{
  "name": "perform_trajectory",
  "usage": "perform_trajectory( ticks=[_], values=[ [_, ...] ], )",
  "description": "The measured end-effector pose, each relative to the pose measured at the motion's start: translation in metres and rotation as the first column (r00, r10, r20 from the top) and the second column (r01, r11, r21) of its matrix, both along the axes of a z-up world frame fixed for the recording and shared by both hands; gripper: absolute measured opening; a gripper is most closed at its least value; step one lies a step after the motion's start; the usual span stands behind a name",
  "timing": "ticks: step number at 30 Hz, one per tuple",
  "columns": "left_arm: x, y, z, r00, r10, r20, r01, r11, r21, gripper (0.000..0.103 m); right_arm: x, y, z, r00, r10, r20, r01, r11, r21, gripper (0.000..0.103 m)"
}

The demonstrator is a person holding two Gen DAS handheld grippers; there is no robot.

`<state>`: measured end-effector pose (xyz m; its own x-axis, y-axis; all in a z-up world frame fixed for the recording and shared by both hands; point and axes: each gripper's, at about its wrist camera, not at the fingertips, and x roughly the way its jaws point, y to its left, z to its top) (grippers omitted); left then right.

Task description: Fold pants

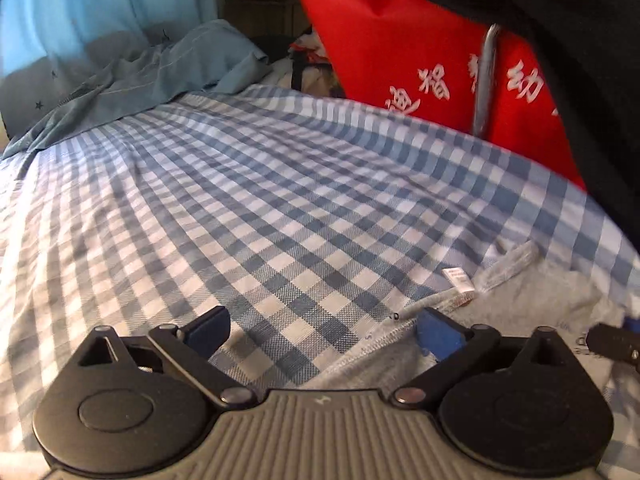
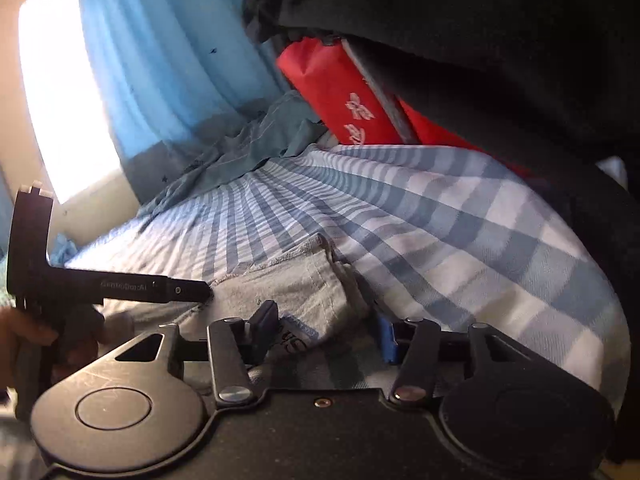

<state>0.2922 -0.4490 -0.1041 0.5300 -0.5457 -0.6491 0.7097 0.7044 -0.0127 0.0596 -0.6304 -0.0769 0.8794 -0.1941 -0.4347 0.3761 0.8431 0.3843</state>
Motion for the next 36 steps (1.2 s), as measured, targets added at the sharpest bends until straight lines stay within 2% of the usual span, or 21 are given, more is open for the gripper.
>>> perform_trajectory(
  ticks=[2, 4, 5, 8, 10, 12, 14, 15, 18, 21, 23, 24, 27, 30, 32, 36],
  values=[
    [-0.009, 0.004, 0.009, 0.999, -0.036, 0.009, 0.036, 0.999, -0.034, 0.100, -0.011, 0.002, -0.001, 1.000, -0.009, 0.026, 0.007, 0.997, 0.072, 0.053],
    [-0.019, 0.004, 0.016, 0.994, -0.113, 0.005, 0.113, 0.990, -0.081, 0.100, -0.017, 0.003, -0.002, 0.999, 0.008, 0.047, -0.014, 0.992, 0.124, 0.054],
    [-0.024, 0.000, 0.017, 0.989, -0.144, 0.015, 0.145, 0.986, -0.078, 0.100, -0.016, 0.004, -0.002, 0.999, 0.012, 0.045, -0.017, 0.992, 0.129, 0.054],
    [-0.030, -0.027, 0.008, 0.985, -0.166, 0.052, 0.165, 0.986, 0.007, 0.100, -0.007, -0.001, -0.002, 0.999, 0.013, 0.039, -0.018, 0.990, 0.142, 0.052],
    [-0.024, -0.044, -0.005, 0.986, -0.164, 0.014, 0.164, 0.986, 0.038, 0.100, -0.003, -0.007, -0.004, 0.999, -0.013, 0.043, 0.005, 0.986, 0.170, 0.043],
    [-0.016, -0.051, -0.015, 0.991, -0.131, -0.031, 0.132, 0.991, 0.026, 0.103, -0.003, -0.017, -0.010, 0.996, -0.054, 0.066, 0.038, 0.975, 0.219, 0.023],
    [-0.011, -0.054, -0.014, 0.992, -0.119, -0.039, 0.120, 0.993, 0.009, 0.103, -0.006, -0.023, -0.016, 0.991, -0.093, 0.094, 0.065, 0.961, 0.269, 0.010],
    [-0.010, -0.054, -0.013, 0.992, -0.117, -0.040, 0.117, 0.993, 0.008, 0.103, -0.007, -0.023, -0.017, 0.989, -0.098, 0.108, 0.065, 0.960, 0.274, 0.010],
    [-0.008, -0.049, -0.009, 0.993, -0.103, -0.062, 0.103, 0.995, -0.010, 0.101, -0.007, -0.013, -0.015, 0.985, -0.115, 0.126, 0.085, 0.972, 0.217, 0.010],
    [0.001, -0.035, 0.009, 0.984, -0.077, -0.164, 0.060, 0.993, -0.104, 0.100, -0.006, 0.007, -0.007, 0.987, -0.106, 0.124, 0.099, 0.993, 0.062, 0.006],
    [0.009, -0.026, 0.023, 0.958, -0.099, -0.271, 0.052, 0.983, -0.175, 0.100, -0.003, 0.022, 0.000, 0.990, -0.090, 0.107, 0.097, 0.994, -0.055, 0.005],
    [0.013, -0.024, 0.029, 0.935, -0.125, -0.333, 0.058, 0.977, -0.206, 0.100, -0.002, 0.028, 0.003, 0.992, -0.082, 0.100, 0.092, 0.991, -0.093, 0.005],
    [0.022, -0.027, 0.039, 0.837, -0.207, -0.507, 0.080, 0.962, -0.261, 0.100, 0.005, 0.050, 0.010, 0.995, -0.070, 0.066, 0.085, 0.963, -0.256, 0.004],
    [0.030, -0.039, 0.038, 0.749, -0.257, -0.611, 0.100, 0.955, -0.280, 0.100, 0.013, 0.077, 0.013, 0.999, -0.043, 0.010, 0.043, 0.895, -0.443, 0.004],
    [0.032, -0.046, 0.037, 0.724, -0.264, -0.637, 0.106, 0.956, -0.274, 0.100, 0.018, 0.095, 0.013, 0.999, -0.020, -0.036, -0.003, 0.833, -0.553, 0.004],
    [0.029, -0.058, 0.029, 0.705, -0.239, -0.668, 0.123, 0.968, -0.217, 0.099, 0.027, 0.122, 0.010, 0.994, 0.006, -0.107, -0.077, 0.733, -0.676, 0.004]
  ],
)
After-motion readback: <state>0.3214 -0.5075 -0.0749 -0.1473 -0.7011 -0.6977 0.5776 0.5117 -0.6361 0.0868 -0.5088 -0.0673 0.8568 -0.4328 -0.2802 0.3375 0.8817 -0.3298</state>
